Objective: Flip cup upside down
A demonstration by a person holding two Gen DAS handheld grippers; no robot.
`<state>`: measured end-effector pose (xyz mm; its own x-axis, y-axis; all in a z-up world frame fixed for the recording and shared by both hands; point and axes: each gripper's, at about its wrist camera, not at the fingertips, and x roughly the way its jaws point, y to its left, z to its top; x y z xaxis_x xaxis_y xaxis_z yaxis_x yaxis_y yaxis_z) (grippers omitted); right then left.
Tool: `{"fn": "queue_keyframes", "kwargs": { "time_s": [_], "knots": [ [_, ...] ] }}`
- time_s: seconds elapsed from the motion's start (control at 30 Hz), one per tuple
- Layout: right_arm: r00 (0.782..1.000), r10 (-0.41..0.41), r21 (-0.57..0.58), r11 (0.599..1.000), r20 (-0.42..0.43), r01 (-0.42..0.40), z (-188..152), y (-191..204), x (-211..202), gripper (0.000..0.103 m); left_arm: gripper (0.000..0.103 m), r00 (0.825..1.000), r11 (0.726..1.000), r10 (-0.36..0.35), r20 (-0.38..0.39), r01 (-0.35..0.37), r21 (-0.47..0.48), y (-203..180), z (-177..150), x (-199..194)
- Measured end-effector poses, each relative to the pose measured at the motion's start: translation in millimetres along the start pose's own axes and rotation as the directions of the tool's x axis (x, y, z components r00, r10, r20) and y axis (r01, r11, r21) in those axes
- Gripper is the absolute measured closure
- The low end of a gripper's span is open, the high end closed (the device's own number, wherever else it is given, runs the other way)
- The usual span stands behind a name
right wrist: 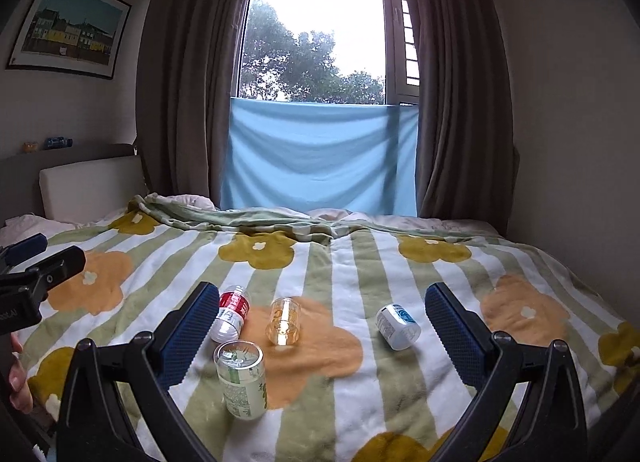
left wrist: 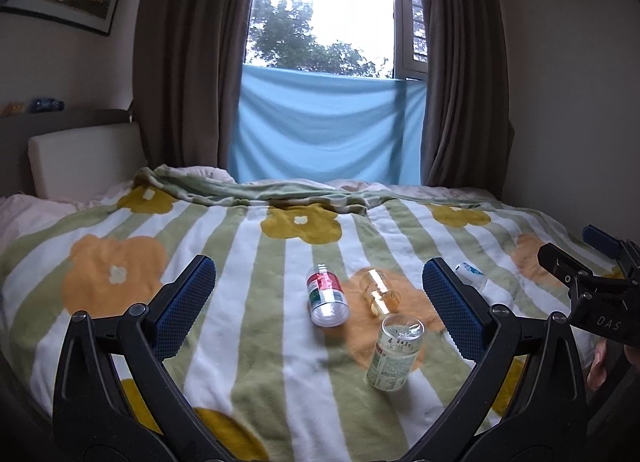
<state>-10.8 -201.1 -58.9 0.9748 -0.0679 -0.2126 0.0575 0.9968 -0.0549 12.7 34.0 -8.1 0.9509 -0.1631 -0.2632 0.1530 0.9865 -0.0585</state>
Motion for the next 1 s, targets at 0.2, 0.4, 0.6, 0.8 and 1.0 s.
{"fn": "queue_keyframes", "kwargs": {
  "time_s": [0.2,0.4,0.6,0.8,1.0],
  "knots": [
    [1.0,-0.006,-0.006,1.0,0.008,0.006,2.5,0.3,-1.3,0.0,0.0,0.999,0.999,0.028,0.022,-0.029,0.016,-0.6,-3.0,-3.4],
    [1.0,-0.009,-0.001,1.0,0.011,0.009,5.1,-1.7,-1.9,0.0,0.0,1.0,1.0,0.023,0.02,-0.024,0.017,-0.7,-2.9,-3.7],
    [1.0,-0.01,0.002,1.0,0.013,0.01,7.3,-3.8,-2.1,0.0,0.0,1.0,1.0,0.018,0.012,-0.018,0.017,-1.9,-2.8,-3.4],
    [1.0,-0.011,0.004,1.0,0.015,0.011,7.1,-4.3,-2.9,0.0,0.0,1.0,1.0,0.013,0.012,-0.013,0.025,-4.7,-3.1,-4.7],
    [1.0,-0.011,0.004,1.0,0.016,0.011,7.3,-4.3,-2.8,0.0,0.0,1.0,1.0,0.006,0.015,-0.006,0.029,-6.4,-2.9,-6.3]
  ]
}}
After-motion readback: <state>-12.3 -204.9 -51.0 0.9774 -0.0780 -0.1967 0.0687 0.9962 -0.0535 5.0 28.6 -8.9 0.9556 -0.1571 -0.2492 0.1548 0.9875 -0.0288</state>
